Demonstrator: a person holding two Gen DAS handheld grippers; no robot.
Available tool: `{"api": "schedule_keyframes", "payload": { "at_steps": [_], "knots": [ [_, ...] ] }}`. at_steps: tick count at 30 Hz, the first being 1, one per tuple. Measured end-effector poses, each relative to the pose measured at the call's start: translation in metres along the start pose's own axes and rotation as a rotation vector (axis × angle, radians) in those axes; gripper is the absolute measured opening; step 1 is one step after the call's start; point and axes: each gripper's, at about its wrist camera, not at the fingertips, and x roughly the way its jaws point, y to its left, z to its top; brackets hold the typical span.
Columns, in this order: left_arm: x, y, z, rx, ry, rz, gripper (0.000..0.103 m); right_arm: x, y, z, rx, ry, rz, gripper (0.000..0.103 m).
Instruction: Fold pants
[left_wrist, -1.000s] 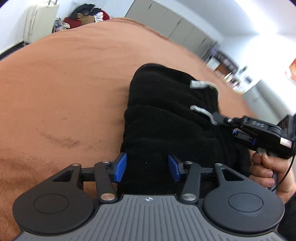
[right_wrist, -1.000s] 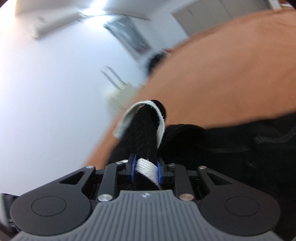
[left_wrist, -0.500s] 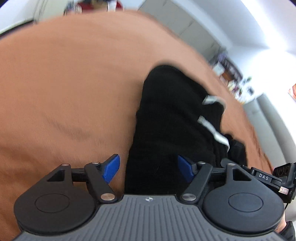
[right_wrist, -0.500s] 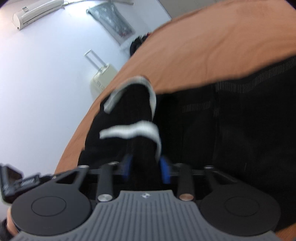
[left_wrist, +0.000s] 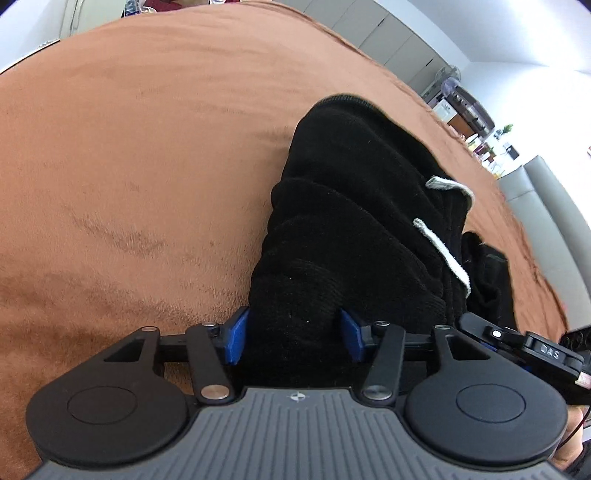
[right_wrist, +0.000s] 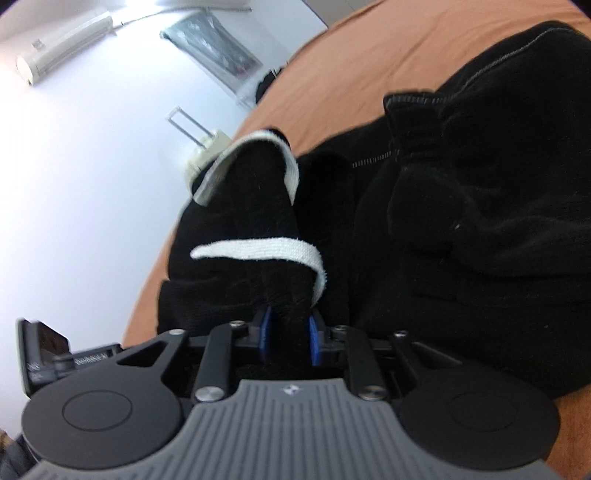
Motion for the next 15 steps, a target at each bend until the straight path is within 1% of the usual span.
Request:
{"api": "schedule_keyframes", "payload": {
  "at_steps": [1, 2, 3, 4, 6, 9, 10, 11, 12, 13, 15],
  "knots": [
    [-0.007, -0.001, 0.000, 0.003, -0.021, 0.012, 0.061, -0.010, 0.002, 0.003, -0.017, -0.025, -0.013, 0.027],
    [-0.014, -0.002, -0.002, 0.018, -0.055, 0.038, 0.061, -0.027, 0.004, 0.003, -0.042, -0.071, -0.037, 0.035],
    [-0.022, -0.006, -0.003, 0.039, -0.091, 0.066, 0.061, -0.044, 0.003, 0.000, -0.055, -0.106, -0.042, 0.042],
    [-0.031, -0.012, -0.004, 0.069, -0.134, 0.088, 0.061, -0.062, -0.001, -0.002, -0.056, -0.138, -0.041, 0.043],
    [-0.041, -0.026, -0.002, 0.127, -0.184, 0.092, 0.061, -0.099, -0.017, -0.007, -0.015, -0.209, -0.063, 0.044],
    [-0.042, -0.064, -0.006, 0.241, -0.220, 0.045, 0.062, -0.147, -0.046, -0.015, 0.069, -0.309, -0.139, 0.044],
    [-0.039, -0.081, -0.008, 0.290, -0.224, 0.021, 0.069, -0.162, -0.057, -0.020, 0.105, -0.343, -0.159, 0.045],
    [-0.033, -0.100, -0.010, 0.344, -0.224, -0.008, 0.073, -0.176, -0.069, -0.025, 0.149, -0.379, -0.175, 0.045],
    [-0.025, -0.118, -0.010, 0.393, -0.218, -0.042, 0.078, -0.187, -0.079, -0.030, 0.194, -0.409, -0.185, 0.045],
    [-0.016, -0.138, -0.013, 0.445, -0.205, -0.078, 0.080, -0.199, -0.089, -0.036, 0.241, -0.435, -0.195, 0.045],
    [0.004, -0.174, -0.021, 0.542, -0.164, -0.141, 0.080, -0.206, -0.103, -0.041, 0.321, -0.470, -0.230, 0.046]
  ]
}}
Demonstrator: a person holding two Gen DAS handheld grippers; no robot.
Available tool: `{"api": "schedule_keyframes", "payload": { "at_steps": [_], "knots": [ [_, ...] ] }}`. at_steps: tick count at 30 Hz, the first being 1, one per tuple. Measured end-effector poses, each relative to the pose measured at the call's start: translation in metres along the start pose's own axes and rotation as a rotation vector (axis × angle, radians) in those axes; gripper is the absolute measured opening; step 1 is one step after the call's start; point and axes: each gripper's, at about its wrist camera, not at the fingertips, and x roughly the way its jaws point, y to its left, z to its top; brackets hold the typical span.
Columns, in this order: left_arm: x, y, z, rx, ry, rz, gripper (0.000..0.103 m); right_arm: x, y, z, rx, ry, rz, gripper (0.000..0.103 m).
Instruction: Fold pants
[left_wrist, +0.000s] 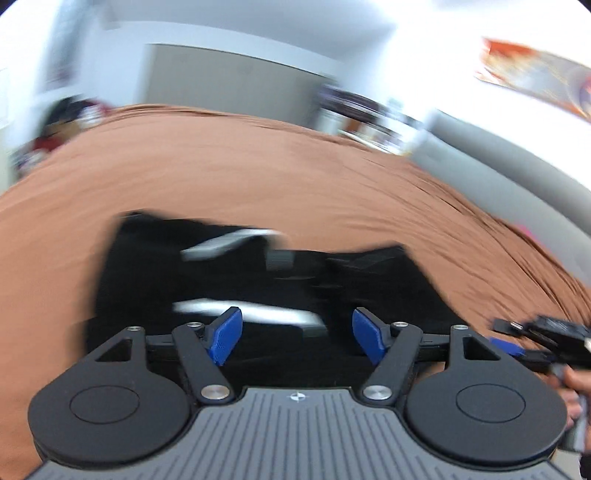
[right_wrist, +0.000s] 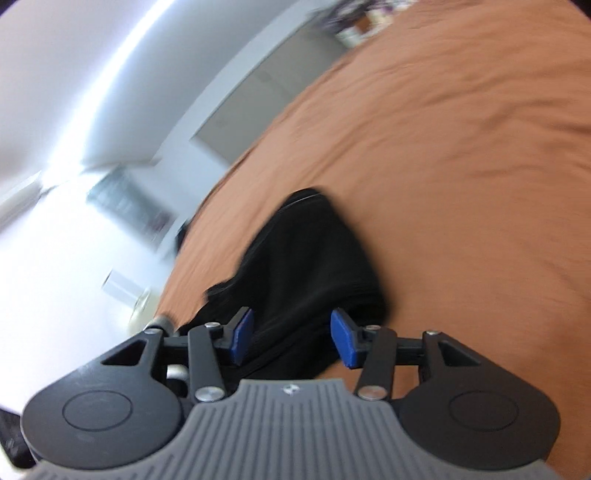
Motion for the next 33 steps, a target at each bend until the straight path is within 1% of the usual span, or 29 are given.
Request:
{"api": "schedule_keyframes", "payload": {
  "at_steps": [2, 4, 6, 8, 11, 13, 14, 15, 17, 18, 19, 20, 22, 24, 25, 27, 30, 33],
  "knots": [
    [0.028, -0.033, 0.003, 0.088, 0.036, -0.061, 0.080, -0.002, -0.010, 0.002, 0.054, -0.008, -0.035, 0.046],
    [0.056, -0.064, 0.006, 0.167, 0.076, -0.088, 0.080, 0.000, -0.018, 0.004, 0.094, -0.005, -0.041, 0.046],
    [0.076, -0.082, 0.006, 0.211, 0.106, -0.099, 0.080, 0.001, -0.018, 0.005, 0.111, -0.005, -0.029, 0.047],
    [0.094, -0.095, 0.006, 0.222, 0.123, -0.108, 0.080, 0.005, -0.020, 0.012, 0.124, -0.002, -0.029, 0.047],
    [0.106, -0.101, 0.005, 0.203, 0.141, -0.120, 0.080, 0.025, -0.019, 0.013, 0.148, 0.000, -0.059, 0.048],
    [0.117, -0.104, 0.005, 0.191, 0.160, -0.127, 0.080, 0.031, -0.021, 0.013, 0.175, -0.003, -0.073, 0.049],
    [0.121, -0.104, 0.007, 0.185, 0.171, -0.128, 0.080, 0.037, -0.019, 0.013, 0.193, -0.002, -0.078, 0.050],
    [0.126, -0.103, 0.006, 0.175, 0.186, -0.125, 0.080, 0.043, -0.022, 0.013, 0.214, 0.004, -0.078, 0.053],
    [0.140, -0.094, 0.002, 0.129, 0.233, -0.097, 0.079, 0.058, -0.026, 0.012, 0.240, 0.019, -0.074, 0.054],
    [0.144, -0.085, -0.002, 0.097, 0.252, -0.096, 0.073, 0.064, -0.027, 0.012, 0.246, 0.029, -0.066, 0.055],
    [0.146, -0.075, -0.006, 0.057, 0.263, -0.109, 0.070, 0.071, -0.028, 0.012, 0.250, 0.042, -0.058, 0.056],
    [0.148, -0.066, -0.009, 0.019, 0.266, -0.119, 0.069, 0.075, -0.029, 0.012, 0.253, 0.050, -0.056, 0.057],
    [0.146, -0.051, -0.013, -0.048, 0.253, -0.144, 0.061, 0.084, -0.027, 0.013, 0.243, 0.059, -0.051, 0.060],
    [0.144, -0.046, -0.012, -0.078, 0.249, -0.153, 0.061, 0.094, -0.027, 0.014, 0.231, 0.065, -0.046, 0.060],
    [0.143, -0.046, -0.010, -0.074, 0.251, -0.148, 0.061, 0.098, -0.027, 0.015, 0.222, 0.073, -0.038, 0.057],
    [0.142, -0.051, -0.009, -0.042, 0.256, -0.136, 0.061, 0.103, -0.024, 0.017, 0.203, 0.088, -0.045, 0.037],
    [0.143, -0.059, -0.009, 0.003, 0.258, -0.119, 0.061, 0.101, -0.027, 0.019, 0.227, 0.085, 0.003, 0.027],
    [0.141, -0.060, -0.010, 0.018, 0.248, -0.120, 0.062, 0.090, -0.023, 0.020, 0.263, 0.063, 0.085, 0.025]
  ]
}}
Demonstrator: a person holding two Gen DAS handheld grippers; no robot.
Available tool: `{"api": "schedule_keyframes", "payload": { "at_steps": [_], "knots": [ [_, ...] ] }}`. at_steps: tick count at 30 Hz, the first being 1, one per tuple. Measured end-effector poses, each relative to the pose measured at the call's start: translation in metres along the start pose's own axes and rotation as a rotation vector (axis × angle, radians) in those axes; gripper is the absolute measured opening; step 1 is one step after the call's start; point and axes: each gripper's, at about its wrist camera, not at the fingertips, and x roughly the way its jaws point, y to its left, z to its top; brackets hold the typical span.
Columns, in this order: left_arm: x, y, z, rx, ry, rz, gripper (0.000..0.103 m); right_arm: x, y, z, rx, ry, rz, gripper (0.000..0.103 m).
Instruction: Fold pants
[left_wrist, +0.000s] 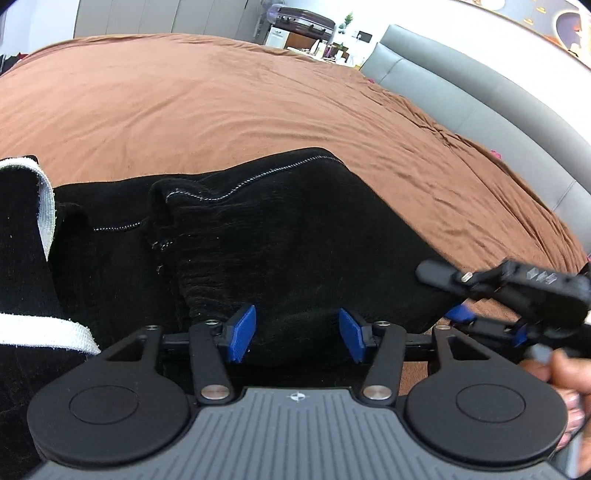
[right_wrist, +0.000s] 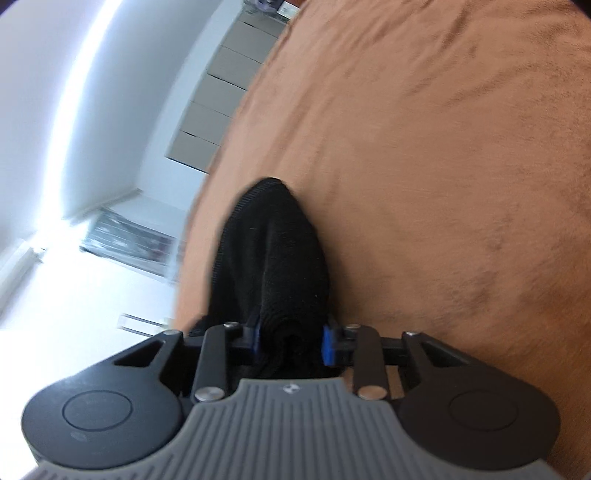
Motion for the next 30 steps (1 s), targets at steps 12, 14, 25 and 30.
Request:
{"api": "schedule_keyframes", "payload": {
  "at_steps": [12, 14, 25, 30],
  "knots": [
    [-0.104, 0.035, -0.004, -0.217, -0.269, -0.008, 0.081, -0.011, 0.040, 0.002, -0.037, -0.030, 0.108, 0.023],
    [-0.146, 0.050, -0.015, -0.211, -0.356, 0.115, 0.086, -0.011, 0.056, 0.004, -0.093, -0.029, 0.092, 0.023],
    [-0.178, 0.191, -0.111, -0.506, -0.106, 0.364, 0.078, -0.022, 0.083, -0.016, -0.170, -0.065, -0.003, 0.023],
    [-0.167, 0.195, -0.118, -0.590, -0.130, 0.244, 0.073, -0.024, 0.151, -0.040, -0.357, -0.125, -0.043, 0.021]
  ]
}}
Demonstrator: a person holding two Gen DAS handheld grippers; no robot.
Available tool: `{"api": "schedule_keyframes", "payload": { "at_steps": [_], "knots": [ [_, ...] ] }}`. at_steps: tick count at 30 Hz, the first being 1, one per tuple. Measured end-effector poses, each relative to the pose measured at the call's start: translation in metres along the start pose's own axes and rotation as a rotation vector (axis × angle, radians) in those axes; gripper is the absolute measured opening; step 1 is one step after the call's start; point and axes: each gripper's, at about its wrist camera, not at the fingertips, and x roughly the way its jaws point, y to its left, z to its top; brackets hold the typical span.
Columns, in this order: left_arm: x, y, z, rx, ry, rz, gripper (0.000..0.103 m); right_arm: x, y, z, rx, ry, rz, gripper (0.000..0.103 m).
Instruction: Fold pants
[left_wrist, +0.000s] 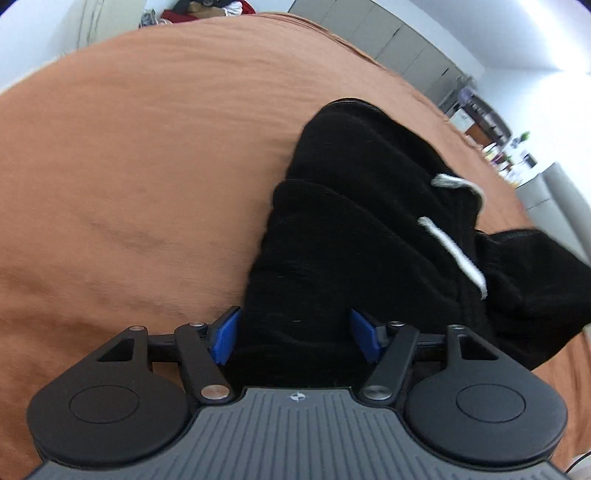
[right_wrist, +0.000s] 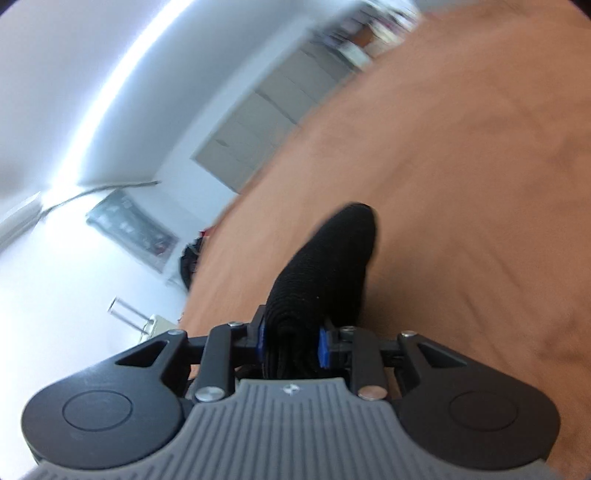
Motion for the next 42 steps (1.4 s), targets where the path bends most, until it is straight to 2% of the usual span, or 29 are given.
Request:
{"api": "schedule_keyframes", "payload": {
  "at_steps": [4, 8, 13, 16, 21, 25, 26, 28, 30, 32, 35, 38, 40, 42],
  "knots": [
    [0.000, 0.000, 0.004, -0.008, 0.006, -0.023, 0.073, -0.001, 0.094, -0.021, -0.339, -0.027, 0.088, 0.021],
    [-0.003, 0.013, -0.003, -0.045, 0.013, -0.071, 0.073, 0.014, 0.172, -0.076, -0.699, 0.035, 0.176, 0.021],
    [-0.008, 0.026, -0.005, -0.086, 0.021, -0.113, 0.074, 0.034, 0.223, -0.161, -1.052, 0.147, 0.277, 0.021],
    [-0.014, 0.041, -0.006, -0.124, 0.029, -0.141, 0.074, 0.047, 0.232, -0.200, -1.189, 0.237, 0.303, 0.022],
    [-0.052, 0.069, -0.011, -0.163, -0.013, -0.100, 0.072, 0.071, 0.214, -0.223, -1.215, 0.298, 0.271, 0.023],
    [-0.079, 0.080, -0.008, -0.202, -0.066, -0.118, 0.076, 0.089, 0.194, -0.244, -1.250, 0.376, 0.261, 0.024],
    [-0.085, 0.080, -0.006, -0.208, -0.078, -0.134, 0.076, 0.094, 0.185, -0.252, -1.280, 0.383, 0.255, 0.028],
    [-0.094, 0.077, -0.003, -0.211, -0.098, -0.163, 0.080, 0.096, 0.180, -0.264, -1.309, 0.388, 0.271, 0.041],
    [-0.101, 0.070, 0.001, -0.197, -0.111, -0.196, 0.083, 0.093, 0.182, -0.266, -1.305, 0.400, 0.299, 0.063],
    [-0.103, 0.061, 0.005, -0.169, -0.111, -0.225, 0.084, 0.080, 0.181, -0.261, -1.289, 0.393, 0.313, 0.066],
    [-0.099, 0.049, 0.009, -0.126, -0.098, -0.245, 0.086, 0.053, 0.171, -0.240, -1.229, 0.368, 0.340, 0.061],
    [-0.094, 0.043, 0.009, -0.101, -0.069, -0.305, 0.086, 0.028, 0.157, -0.205, -1.116, 0.361, 0.392, 0.061],
    [-0.093, 0.040, 0.008, -0.099, -0.059, -0.344, 0.086, 0.014, 0.143, -0.179, -1.055, 0.353, 0.393, 0.059],
    [-0.090, 0.036, 0.005, -0.092, -0.054, -0.346, 0.086, 0.013, 0.132, -0.153, -0.982, 0.343, 0.377, 0.056]
  ]
}}
